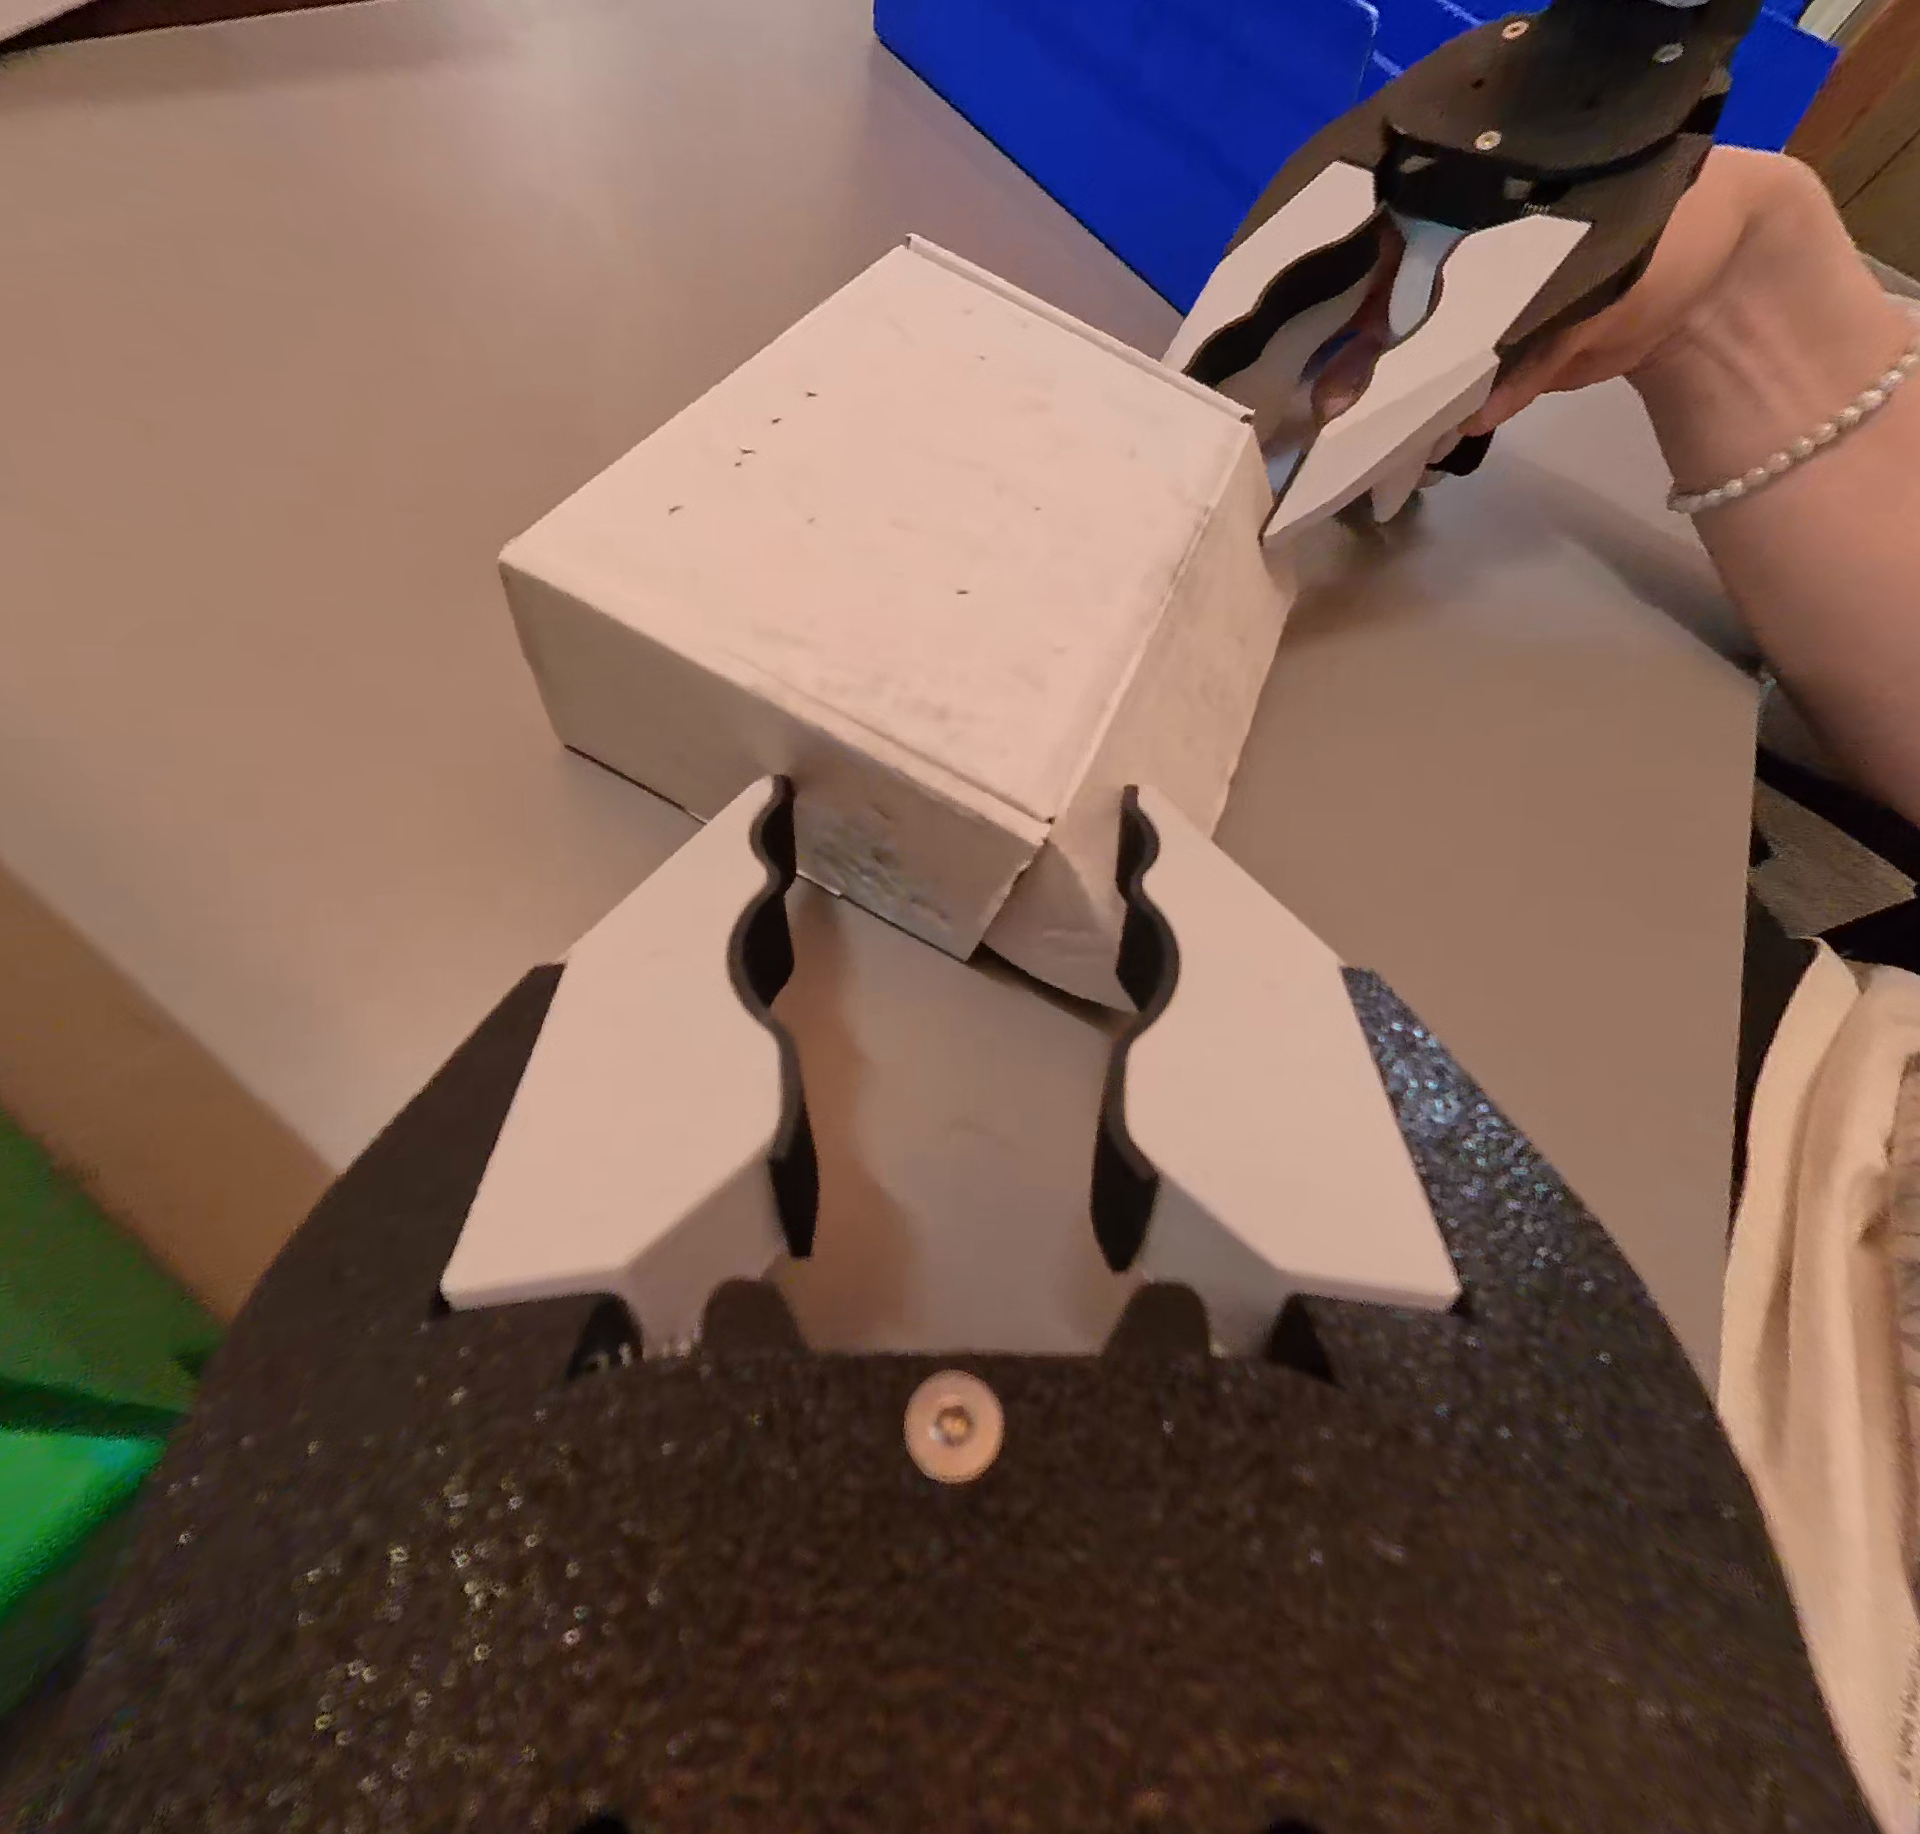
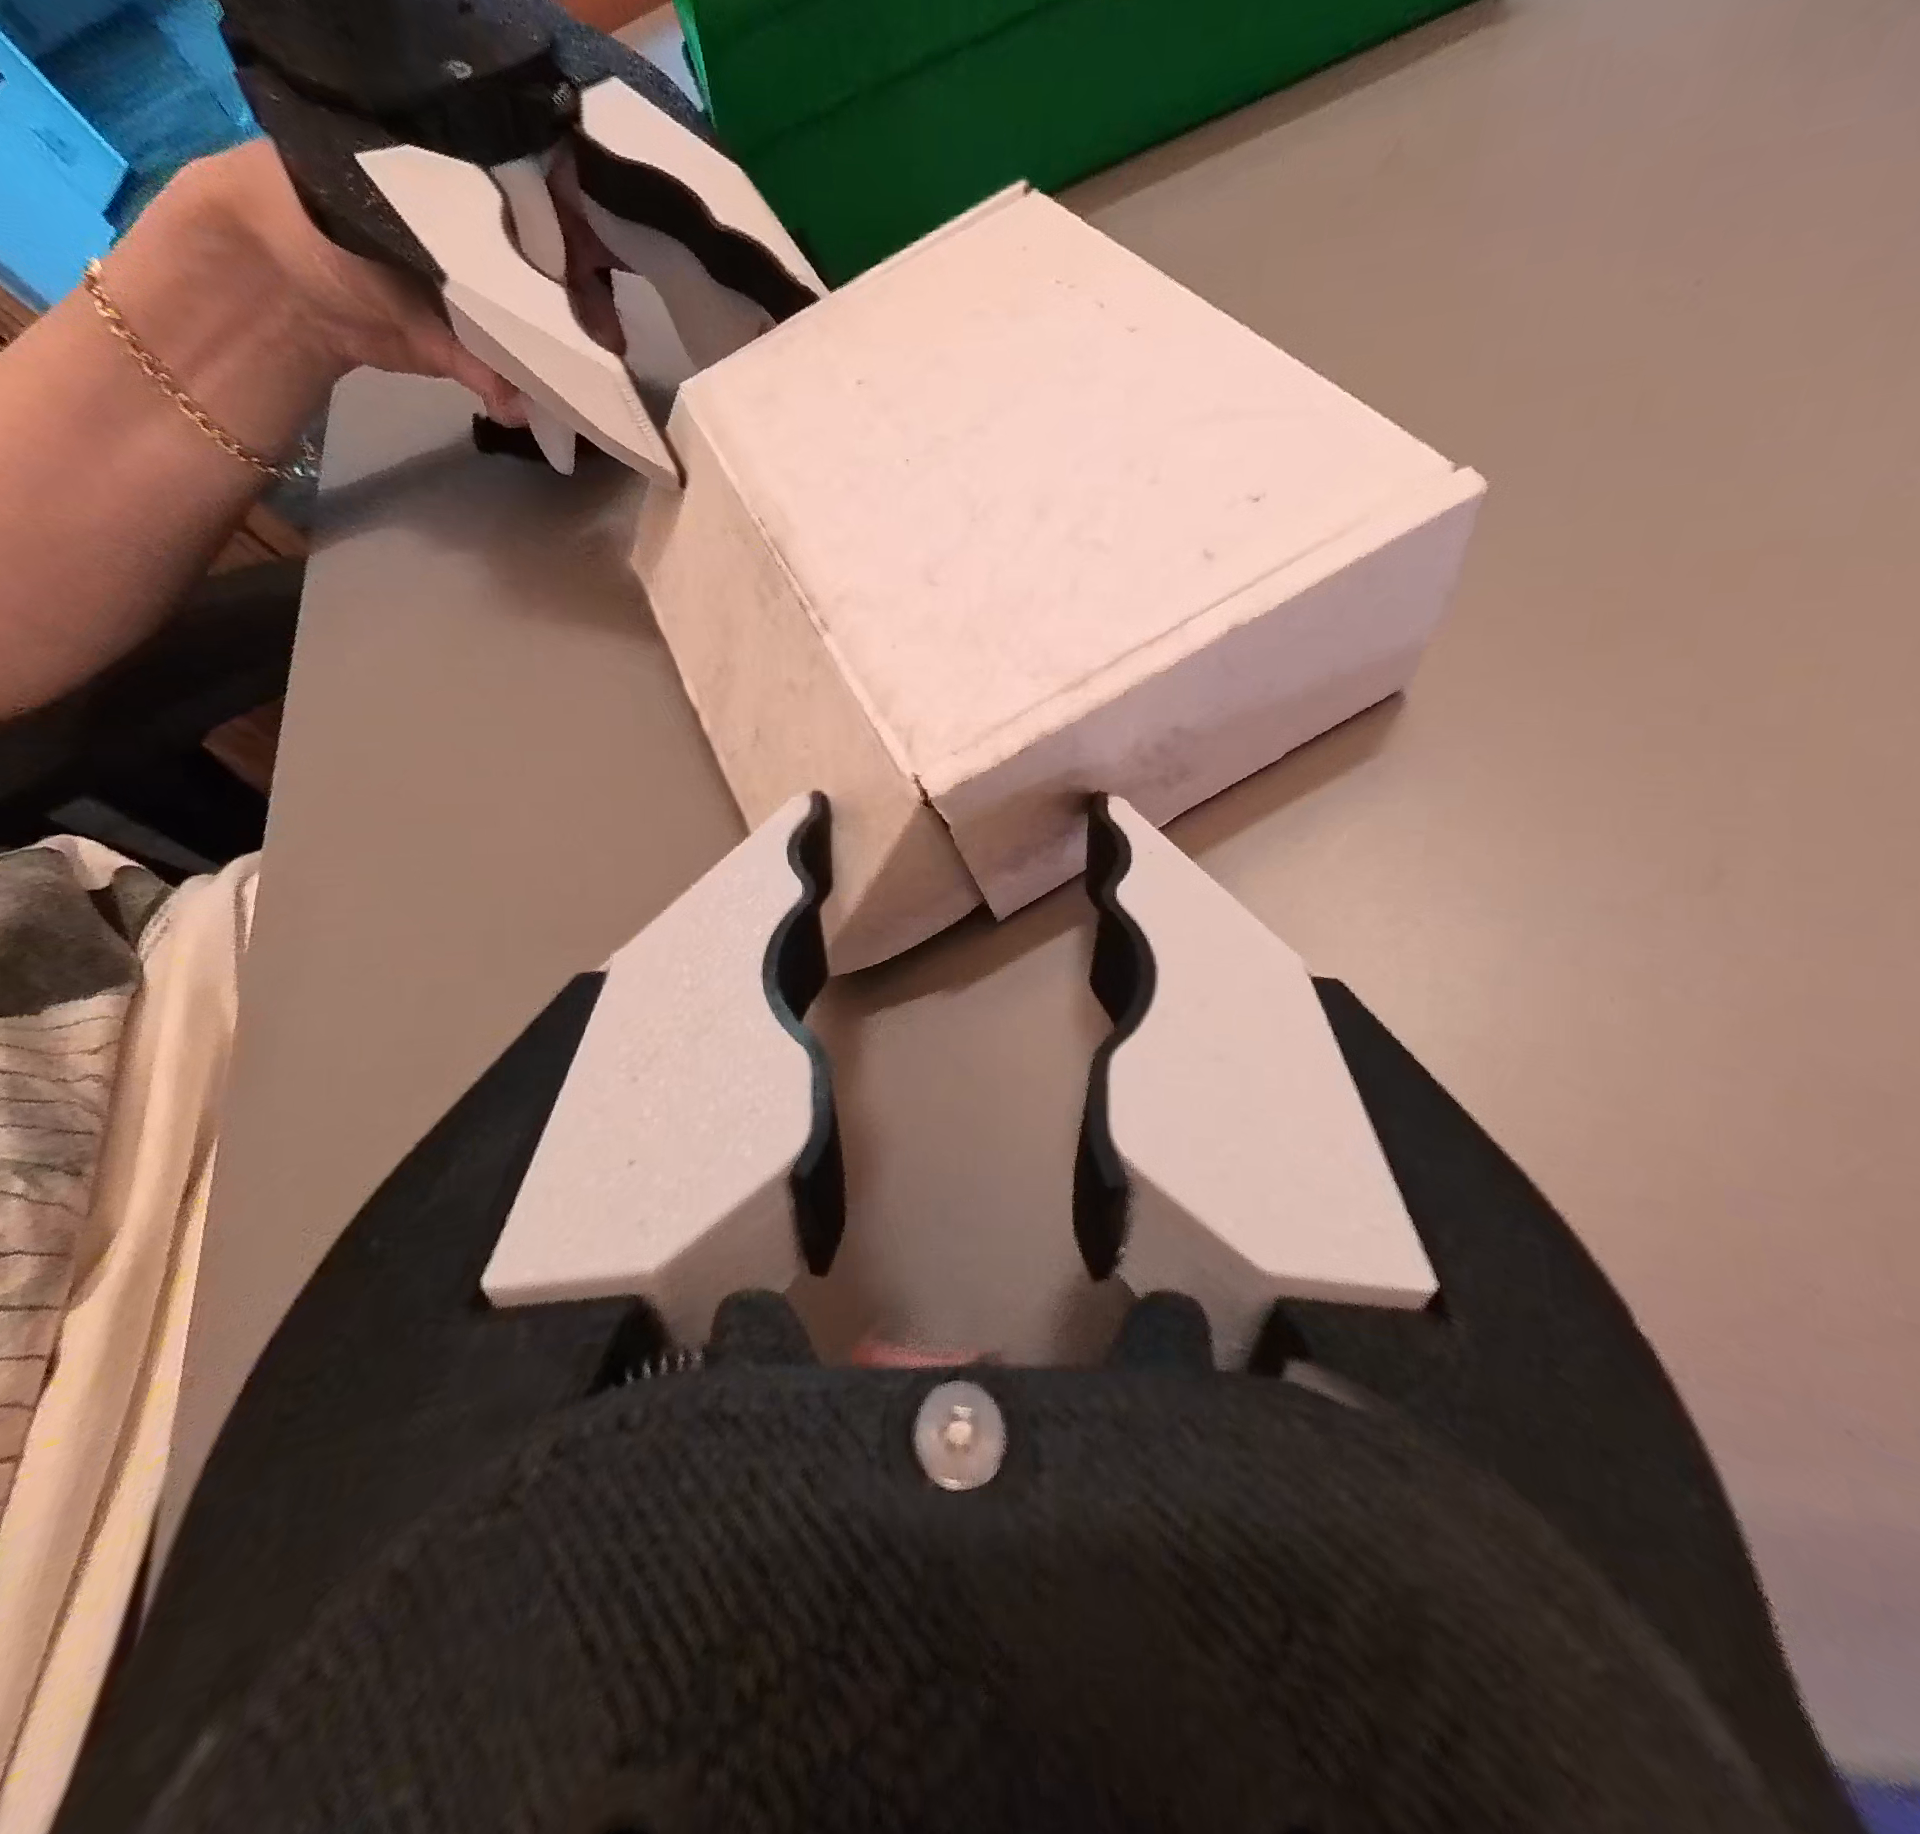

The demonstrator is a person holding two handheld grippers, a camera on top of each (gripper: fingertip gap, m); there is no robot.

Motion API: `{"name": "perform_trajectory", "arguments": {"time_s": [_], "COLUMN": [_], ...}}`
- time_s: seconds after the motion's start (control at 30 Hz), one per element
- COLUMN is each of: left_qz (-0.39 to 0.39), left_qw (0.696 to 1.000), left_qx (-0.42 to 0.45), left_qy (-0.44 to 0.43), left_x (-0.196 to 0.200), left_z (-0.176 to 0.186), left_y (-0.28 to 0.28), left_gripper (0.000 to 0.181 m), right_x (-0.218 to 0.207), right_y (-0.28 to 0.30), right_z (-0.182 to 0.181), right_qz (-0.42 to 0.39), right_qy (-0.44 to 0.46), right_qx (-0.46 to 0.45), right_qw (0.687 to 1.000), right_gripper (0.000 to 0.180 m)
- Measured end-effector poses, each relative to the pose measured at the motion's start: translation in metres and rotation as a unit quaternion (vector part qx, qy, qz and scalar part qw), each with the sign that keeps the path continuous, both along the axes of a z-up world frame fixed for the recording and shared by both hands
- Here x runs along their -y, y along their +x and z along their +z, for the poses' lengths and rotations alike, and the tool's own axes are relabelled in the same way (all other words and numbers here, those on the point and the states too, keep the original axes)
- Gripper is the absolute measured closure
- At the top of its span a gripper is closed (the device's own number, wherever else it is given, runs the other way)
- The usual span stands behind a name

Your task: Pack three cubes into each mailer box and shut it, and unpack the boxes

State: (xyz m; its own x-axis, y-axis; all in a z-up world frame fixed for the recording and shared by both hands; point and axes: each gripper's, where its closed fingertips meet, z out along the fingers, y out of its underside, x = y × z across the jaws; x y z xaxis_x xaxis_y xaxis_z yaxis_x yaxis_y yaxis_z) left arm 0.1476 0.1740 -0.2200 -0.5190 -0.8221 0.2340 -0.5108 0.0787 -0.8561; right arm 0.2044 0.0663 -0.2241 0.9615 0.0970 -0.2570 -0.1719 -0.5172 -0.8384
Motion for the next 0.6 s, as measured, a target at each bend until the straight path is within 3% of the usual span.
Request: {"name": "perform_trajectory", "arguments": {"time_s": [0.23, 0.3, 0.37, 0.6], "left_qz": [0.002, -0.035, -0.054, -0.082], "left_qw": [1.0, 0.999, 0.998, 0.992], "left_qx": [0.009, 0.008, 0.005, -0.013], "left_qy": [0.026, 0.013, 0.017, 0.098], "left_x": [0.0, 0.007, 0.008, 0.009], "left_z": [-0.001, 0.0, -0.002, -0.021], "left_y": [0.0, -0.007, -0.013, -0.013], "left_gripper": [0.121, 0.107, 0.113, 0.115], "right_x": [-0.001, 0.001, 0.005, 0.011], "right_y": [0.002, -0.003, -0.009, -0.004], "right_z": [-0.001, -0.002, -0.003, -0.024], "right_qz": [-0.013, 0.005, 0.021, 0.056], "right_qy": [-0.003, -0.003, -0.006, -0.063], "right_qx": [0.026, 0.028, 0.035, 0.106], "right_qw": [1.0, 1.0, 0.999, 0.991], "right_gripper": [0.134, 0.116, 0.106, 0.126]}}
